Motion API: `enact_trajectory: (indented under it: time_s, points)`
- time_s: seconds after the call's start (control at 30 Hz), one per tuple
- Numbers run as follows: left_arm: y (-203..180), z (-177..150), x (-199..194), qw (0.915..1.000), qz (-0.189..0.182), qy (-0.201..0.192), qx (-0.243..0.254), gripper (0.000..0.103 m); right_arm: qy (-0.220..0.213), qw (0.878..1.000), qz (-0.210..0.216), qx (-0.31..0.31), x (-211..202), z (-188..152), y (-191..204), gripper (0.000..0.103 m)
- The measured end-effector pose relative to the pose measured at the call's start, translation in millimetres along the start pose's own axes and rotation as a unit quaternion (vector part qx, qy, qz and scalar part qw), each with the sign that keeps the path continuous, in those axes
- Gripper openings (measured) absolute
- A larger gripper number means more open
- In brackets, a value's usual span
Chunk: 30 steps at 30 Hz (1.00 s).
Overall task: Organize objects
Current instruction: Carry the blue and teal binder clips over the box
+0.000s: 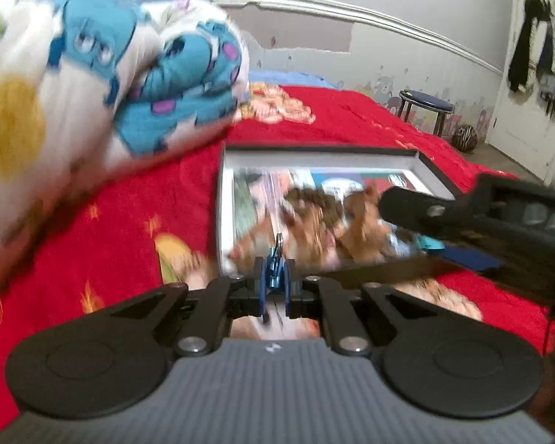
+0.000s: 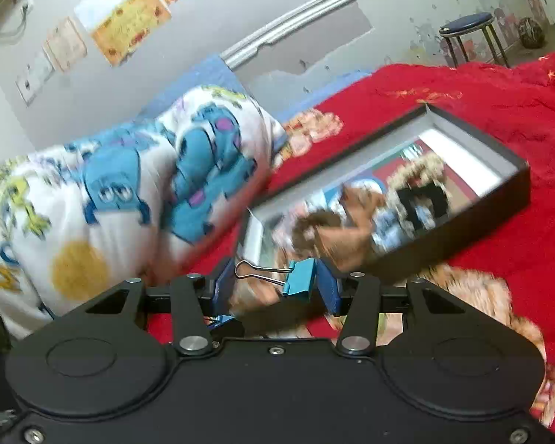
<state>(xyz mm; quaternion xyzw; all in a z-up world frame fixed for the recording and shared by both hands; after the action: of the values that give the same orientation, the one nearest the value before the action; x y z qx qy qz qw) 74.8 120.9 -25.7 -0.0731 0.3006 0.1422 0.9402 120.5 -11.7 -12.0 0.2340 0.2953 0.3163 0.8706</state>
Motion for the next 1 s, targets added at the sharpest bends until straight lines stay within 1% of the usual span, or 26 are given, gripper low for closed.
enact_trajectory:
  time_s: [0.1, 0.17, 0.27, 0.33, 0.43, 0.53, 0.6, 0.67, 0.7, 0.77, 0.87, 0.93, 1.0]
  points:
    - [6, 35, 7, 0.9995, -0.021, -0.014, -0.02, 0.011, -0.006, 1.0, -0.004, -0.004, 2, 29, 3, 0.047]
    - [8, 62, 14, 0.9991, -0.028, -0.023, -0.023, 0.011, -0.001, 1.0, -0.011, -0.018, 9, 53, 6, 0.047]
    - [15, 96, 29, 0.9973, -0.051, -0.025, -0.047, 0.011, 0.002, 0.999, -0.027, -0.017, 25, 89, 4, 0.047]
    - [15, 112, 41, 0.9968, -0.059, -0.026, -0.047, 0.011, 0.009, 0.999, -0.033, -0.02, 39, 109, 1, 0.047]
    - [11, 128, 66, 0.9971, -0.062, -0.027, -0.034, 0.012, 0.024, 0.997, -0.062, -0.032, 66, 128, -9, 0.047]
    - [6, 133, 99, 0.9973, -0.064, -0.008, -0.034, 0.012, 0.042, 0.996, -0.074, -0.013, 101, 136, -25, 0.047]
    - [3, 134, 122, 0.9982, -0.055, -0.003, -0.024, 0.012, 0.054, 0.995, -0.088, -0.004, 124, 134, -38, 0.047]
    - [-3, 128, 140, 0.9984, -0.056, 0.0, 0.001, 0.012, 0.064, 0.993, -0.098, -0.013, 142, 126, -47, 0.047]
    - [-3, 122, 148, 0.9985, -0.055, 0.004, 0.004, 0.012, 0.068, 0.992, -0.104, -0.017, 150, 121, -53, 0.047]
    - [-3, 112, 165, 0.998, -0.059, 0.02, -0.007, 0.012, 0.072, 0.99, -0.122, -0.01, 163, 113, -66, 0.047]
    - [-6, 96, 180, 0.9971, -0.065, 0.039, -0.005, 0.012, 0.071, 0.99, -0.126, 0.008, 176, 104, -78, 0.047]
    - [-10, 89, 185, 0.997, -0.063, 0.044, 0.01, 0.012, 0.063, 0.99, -0.123, 0.017, 179, 96, -83, 0.047]
    - [-10, 89, 183, 0.9972, -0.063, 0.04, 0.01, 0.012, 0.067, 0.989, -0.134, 0.013, 183, 88, -87, 0.047]
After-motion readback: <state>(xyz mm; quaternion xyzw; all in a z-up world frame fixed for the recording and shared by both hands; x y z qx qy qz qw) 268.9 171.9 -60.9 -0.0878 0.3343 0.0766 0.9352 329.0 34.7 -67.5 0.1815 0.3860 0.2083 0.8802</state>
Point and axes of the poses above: each gripper's, at about its wrist camera, not at the fingertips, and x roughly the way its jaws point, y to its left, z to its top, the point moved 8 cm from there along x, roughly the way its jaws point
